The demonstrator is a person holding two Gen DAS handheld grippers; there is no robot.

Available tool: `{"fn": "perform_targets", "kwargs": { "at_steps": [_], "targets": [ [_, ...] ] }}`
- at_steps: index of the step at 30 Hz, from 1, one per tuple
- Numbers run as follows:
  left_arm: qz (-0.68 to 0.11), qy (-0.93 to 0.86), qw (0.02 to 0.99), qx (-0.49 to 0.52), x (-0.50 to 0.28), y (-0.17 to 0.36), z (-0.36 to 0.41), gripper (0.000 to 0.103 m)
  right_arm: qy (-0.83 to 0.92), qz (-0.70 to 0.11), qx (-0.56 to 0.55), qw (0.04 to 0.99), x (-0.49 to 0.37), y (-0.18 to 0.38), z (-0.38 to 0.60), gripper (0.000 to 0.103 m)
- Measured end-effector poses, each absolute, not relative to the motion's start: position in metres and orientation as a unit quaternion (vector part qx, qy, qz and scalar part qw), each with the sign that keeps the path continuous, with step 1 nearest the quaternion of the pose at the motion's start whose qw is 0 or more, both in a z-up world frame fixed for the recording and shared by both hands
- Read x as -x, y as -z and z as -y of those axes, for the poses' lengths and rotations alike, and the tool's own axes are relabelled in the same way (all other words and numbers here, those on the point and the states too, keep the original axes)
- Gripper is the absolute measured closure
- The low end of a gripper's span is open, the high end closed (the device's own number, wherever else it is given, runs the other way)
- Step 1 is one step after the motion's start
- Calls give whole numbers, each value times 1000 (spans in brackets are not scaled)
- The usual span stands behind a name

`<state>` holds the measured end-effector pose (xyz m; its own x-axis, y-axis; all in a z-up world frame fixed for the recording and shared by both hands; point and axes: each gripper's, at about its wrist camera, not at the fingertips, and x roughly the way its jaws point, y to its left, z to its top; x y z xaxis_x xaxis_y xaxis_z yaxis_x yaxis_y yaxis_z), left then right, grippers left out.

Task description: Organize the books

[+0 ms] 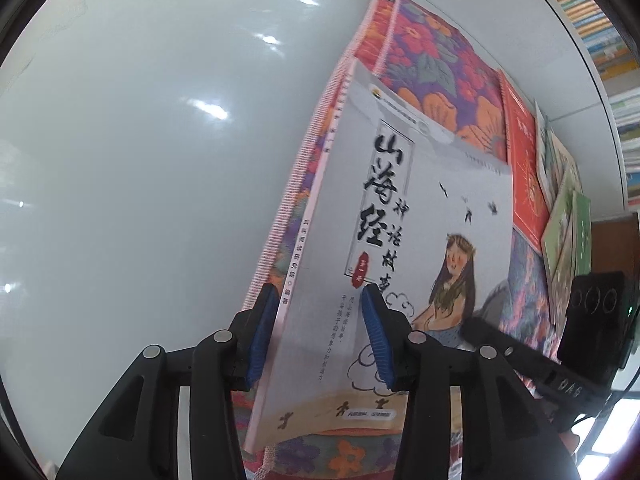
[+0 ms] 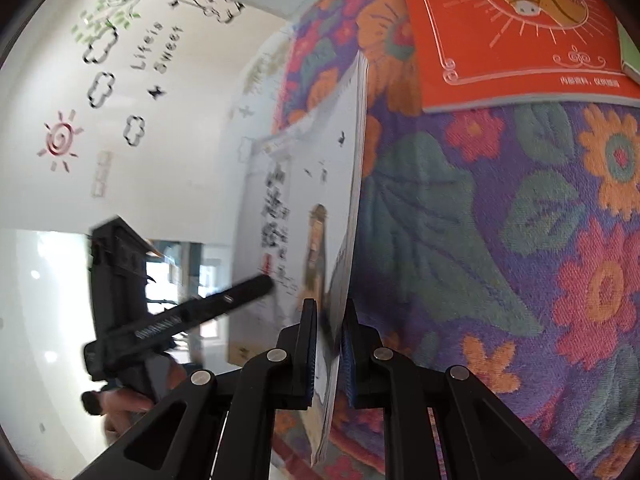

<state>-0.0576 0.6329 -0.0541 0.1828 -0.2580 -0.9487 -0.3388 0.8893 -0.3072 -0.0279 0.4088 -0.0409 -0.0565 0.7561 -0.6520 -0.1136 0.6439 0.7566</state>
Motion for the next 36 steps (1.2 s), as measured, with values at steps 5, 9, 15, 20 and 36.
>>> {"fn": "perform_targets", "kwargs": {
  "at_steps": [5,9,15,20,36],
  "targets": [
    [-644,-55,729,223,56,55,-633,62,-328,-635,-260,649,33,48,-405,91],
    [-646,-63,734,198,55,53,-626,62,-325,-629,-259,657,34,48,-400,91],
    [-641,-115,740,168,54,47,-627,62,-333,-631,-242,657,33,41,-408,90],
    [-638,-118,743,166,57,37,-626,63,-322,-633,-233,664,33,36,-403,90],
    [-624,-33,769,134,9,10,-510,63,-295,-598,-262,698,17,4,-308,90]
  ]
}}
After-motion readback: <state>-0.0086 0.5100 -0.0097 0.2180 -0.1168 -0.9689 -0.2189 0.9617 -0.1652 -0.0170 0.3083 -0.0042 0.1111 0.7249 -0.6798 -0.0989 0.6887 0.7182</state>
